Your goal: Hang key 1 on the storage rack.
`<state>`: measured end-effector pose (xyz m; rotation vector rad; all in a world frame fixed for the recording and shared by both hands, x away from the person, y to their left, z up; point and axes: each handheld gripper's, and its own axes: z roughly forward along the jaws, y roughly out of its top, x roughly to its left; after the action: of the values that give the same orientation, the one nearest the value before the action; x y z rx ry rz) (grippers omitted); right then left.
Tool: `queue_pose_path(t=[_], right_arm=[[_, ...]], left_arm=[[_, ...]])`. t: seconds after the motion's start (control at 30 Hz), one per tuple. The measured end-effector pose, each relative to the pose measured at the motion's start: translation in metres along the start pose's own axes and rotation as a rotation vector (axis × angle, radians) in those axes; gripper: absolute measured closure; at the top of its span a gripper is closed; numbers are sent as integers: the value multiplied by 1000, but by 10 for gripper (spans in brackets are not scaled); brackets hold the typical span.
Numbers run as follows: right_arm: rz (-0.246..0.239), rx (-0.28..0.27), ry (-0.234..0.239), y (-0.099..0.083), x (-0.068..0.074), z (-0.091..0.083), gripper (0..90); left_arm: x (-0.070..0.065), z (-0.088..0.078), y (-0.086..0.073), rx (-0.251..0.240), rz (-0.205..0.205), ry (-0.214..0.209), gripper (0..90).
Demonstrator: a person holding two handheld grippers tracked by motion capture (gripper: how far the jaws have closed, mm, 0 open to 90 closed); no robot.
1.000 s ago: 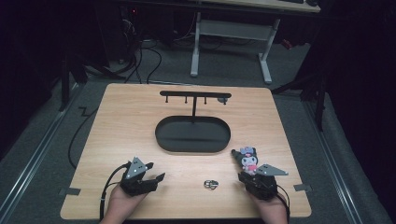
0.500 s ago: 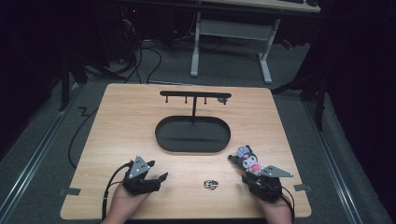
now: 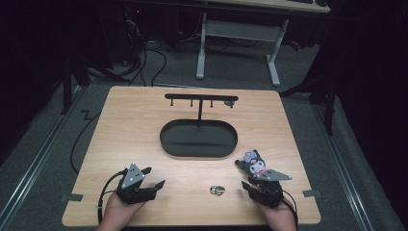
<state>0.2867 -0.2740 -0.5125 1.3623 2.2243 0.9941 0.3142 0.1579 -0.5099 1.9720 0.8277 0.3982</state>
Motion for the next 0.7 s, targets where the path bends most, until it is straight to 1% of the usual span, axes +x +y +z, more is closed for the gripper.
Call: queue_pose_path(t=[0.1,0.13,0.17,0.27,0.3,0.33,0.43,0.47,0.57,0.63,0.7], right_arm=[[-34,22,-48,5,3,1,617],[-39,35,-60,6,5,2,608],[-33,50,-63,8,6,2,598],[-23,84,-48,11,7,1,581],[-23,84,-48,11,7,1,581],[-23,114,-41,15,8,0,557],[-29,163,-37,21,10,-1,525],[-37,179,-37,24,10,-1,519],[-23,240,-19,31,9,-1,488],[-32,265,-23,36,9,-2,473],[-20,288,-12,40,9,-3,460]], left_arm=[[1,2,1,-6,-4,-18,315],[1,3,1,-6,-1,-21,316],[0,4,2,-5,7,-22,315],[-4,8,3,-1,39,-25,312],[-4,8,3,-1,39,-25,309],[-6,10,4,-1,58,-25,305],[-8,13,5,-5,73,-27,304],[-9,13,5,-6,78,-28,303],[-8,11,6,-17,81,-30,303],[-8,10,6,-24,78,-31,303],[-8,10,6,-25,78,-35,303]])
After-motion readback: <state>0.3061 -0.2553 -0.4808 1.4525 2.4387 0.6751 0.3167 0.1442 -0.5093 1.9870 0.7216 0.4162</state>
